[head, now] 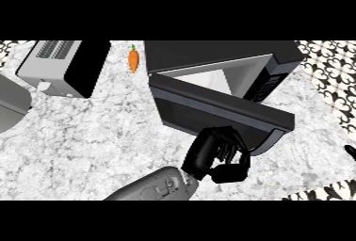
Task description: Pick up the milk, place it into the microwave and close the microwave
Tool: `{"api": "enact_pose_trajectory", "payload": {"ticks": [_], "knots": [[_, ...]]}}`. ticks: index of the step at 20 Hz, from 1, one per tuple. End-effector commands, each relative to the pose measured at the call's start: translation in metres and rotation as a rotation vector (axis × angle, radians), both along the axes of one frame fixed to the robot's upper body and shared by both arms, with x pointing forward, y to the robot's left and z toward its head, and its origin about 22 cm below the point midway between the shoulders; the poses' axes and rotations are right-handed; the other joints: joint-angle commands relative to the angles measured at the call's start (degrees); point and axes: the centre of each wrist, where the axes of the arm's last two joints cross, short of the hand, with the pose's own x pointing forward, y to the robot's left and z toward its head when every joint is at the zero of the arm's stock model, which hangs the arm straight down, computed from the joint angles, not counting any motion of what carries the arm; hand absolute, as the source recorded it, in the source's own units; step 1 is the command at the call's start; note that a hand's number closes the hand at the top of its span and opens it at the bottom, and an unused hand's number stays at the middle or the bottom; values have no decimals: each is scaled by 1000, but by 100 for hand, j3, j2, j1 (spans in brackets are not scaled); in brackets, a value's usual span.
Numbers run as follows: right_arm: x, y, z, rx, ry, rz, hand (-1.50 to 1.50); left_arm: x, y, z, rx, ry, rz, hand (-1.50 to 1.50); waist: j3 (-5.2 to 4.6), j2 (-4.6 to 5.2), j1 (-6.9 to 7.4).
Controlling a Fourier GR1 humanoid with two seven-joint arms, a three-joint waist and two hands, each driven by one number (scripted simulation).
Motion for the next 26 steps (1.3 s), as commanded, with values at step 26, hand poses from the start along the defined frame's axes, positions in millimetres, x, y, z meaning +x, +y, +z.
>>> {"api": "enact_pose_trajectory", "payload": {"ticks": [26], "knots": [[11,-10,37,7,-37,45,-150,97,7,50,-181,49,255,150,20,277,-472]]}}
